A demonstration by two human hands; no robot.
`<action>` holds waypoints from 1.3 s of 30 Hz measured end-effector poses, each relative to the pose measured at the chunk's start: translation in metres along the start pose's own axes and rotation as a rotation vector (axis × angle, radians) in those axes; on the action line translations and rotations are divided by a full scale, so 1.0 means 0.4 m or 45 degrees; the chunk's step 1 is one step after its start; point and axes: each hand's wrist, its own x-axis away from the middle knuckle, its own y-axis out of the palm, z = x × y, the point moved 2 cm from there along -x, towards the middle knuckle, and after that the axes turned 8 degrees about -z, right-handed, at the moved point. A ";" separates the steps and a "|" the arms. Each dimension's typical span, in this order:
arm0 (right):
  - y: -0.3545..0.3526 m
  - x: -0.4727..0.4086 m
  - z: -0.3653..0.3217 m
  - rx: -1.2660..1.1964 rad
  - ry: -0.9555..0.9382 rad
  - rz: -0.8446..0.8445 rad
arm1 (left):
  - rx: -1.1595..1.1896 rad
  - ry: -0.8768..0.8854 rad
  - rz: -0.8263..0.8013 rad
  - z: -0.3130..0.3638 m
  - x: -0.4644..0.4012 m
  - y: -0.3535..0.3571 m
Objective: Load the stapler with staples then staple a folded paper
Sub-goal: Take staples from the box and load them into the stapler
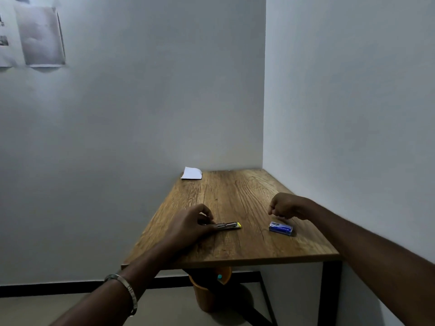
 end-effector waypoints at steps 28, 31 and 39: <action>0.107 0.139 0.047 0.234 -0.230 0.385 | -0.024 0.087 0.203 0.008 0.019 -0.008; 0.134 0.148 0.043 0.290 -0.267 0.408 | -0.128 0.161 0.459 0.021 0.028 -0.014; 0.195 0.136 -0.014 0.117 -0.565 0.283 | -0.276 0.341 0.465 0.064 0.069 0.000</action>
